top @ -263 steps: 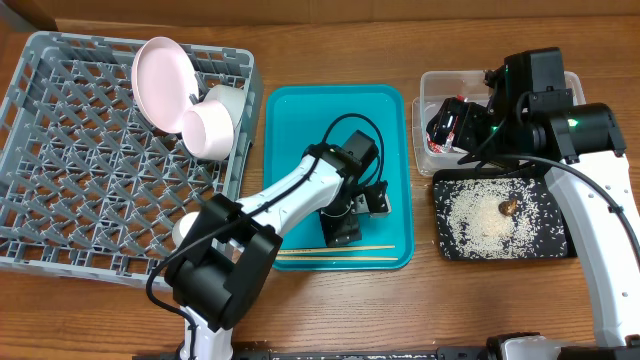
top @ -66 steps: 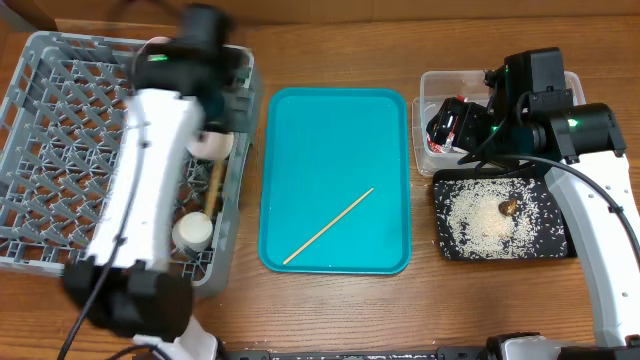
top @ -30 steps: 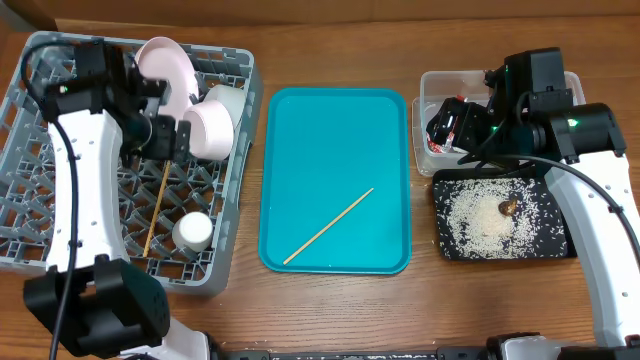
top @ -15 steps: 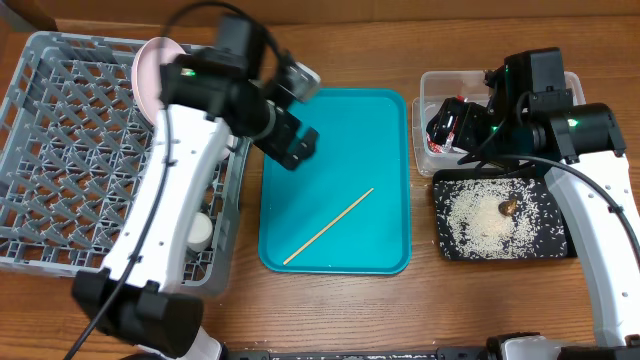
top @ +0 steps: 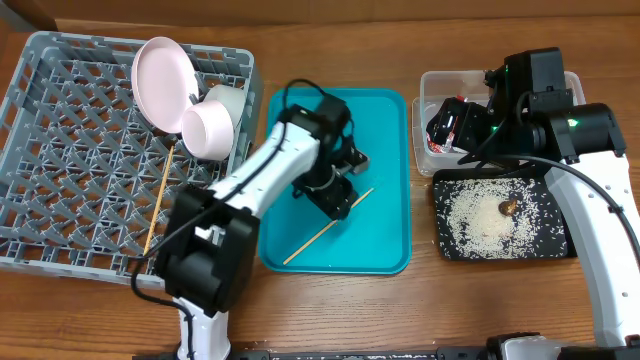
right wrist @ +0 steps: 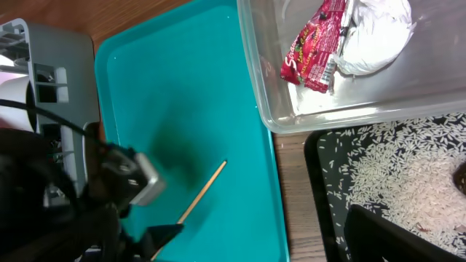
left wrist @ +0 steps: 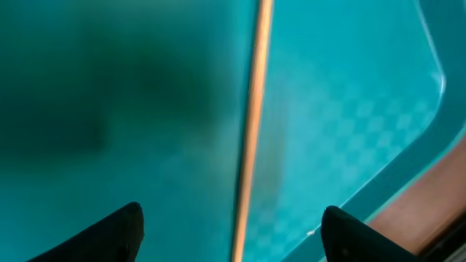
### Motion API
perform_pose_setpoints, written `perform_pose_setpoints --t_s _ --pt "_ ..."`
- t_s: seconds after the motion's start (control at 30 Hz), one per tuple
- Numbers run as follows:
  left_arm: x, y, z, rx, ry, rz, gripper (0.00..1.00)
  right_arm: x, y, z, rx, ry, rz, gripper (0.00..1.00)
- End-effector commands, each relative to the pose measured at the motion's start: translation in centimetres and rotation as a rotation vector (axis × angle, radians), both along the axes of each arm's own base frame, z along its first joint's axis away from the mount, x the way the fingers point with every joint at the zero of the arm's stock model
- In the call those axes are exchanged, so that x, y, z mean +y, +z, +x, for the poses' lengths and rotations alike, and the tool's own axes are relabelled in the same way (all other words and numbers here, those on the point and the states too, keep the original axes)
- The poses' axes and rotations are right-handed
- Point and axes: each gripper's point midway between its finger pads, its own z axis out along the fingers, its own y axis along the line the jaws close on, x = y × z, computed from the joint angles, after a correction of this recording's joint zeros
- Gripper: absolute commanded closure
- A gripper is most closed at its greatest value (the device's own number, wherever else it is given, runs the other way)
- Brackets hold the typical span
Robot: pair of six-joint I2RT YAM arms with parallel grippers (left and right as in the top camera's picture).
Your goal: Sort waste into correct bins and load items into the dishwasher
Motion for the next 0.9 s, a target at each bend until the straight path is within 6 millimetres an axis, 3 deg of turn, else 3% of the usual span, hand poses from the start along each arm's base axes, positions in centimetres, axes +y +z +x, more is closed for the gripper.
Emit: perform_pose_setpoints --t_s 0.0,0.23,0.53,0.77,0.87 --pt "-0.3 -1.7 0.1 -0.048 -0.024 0.099 0.24 0.0 0.2 0.1 -0.01 0.002 -0.004 0.0" --pt "-0.5 -3.7 0.2 -0.053 -0.04 0.146 0.36 0.0 0.2 0.1 -0.01 0.002 -0.004 0.0" --pt "-0.2 -5.8 0.1 -0.027 -0.045 0.178 0.41 0.0 0.2 0.1 -0.01 0.002 -0.004 0.0" --pt "-0.3 -5.9 0.4 -0.038 -0.043 0.172 0.72 0.0 0.2 0.1 -0.01 0.002 -0.004 0.0" --pt "-0.5 -5.9 0.7 -0.05 -0.038 0.165 0.73 0.0 0.2 0.1 -0.01 0.002 -0.004 0.0"
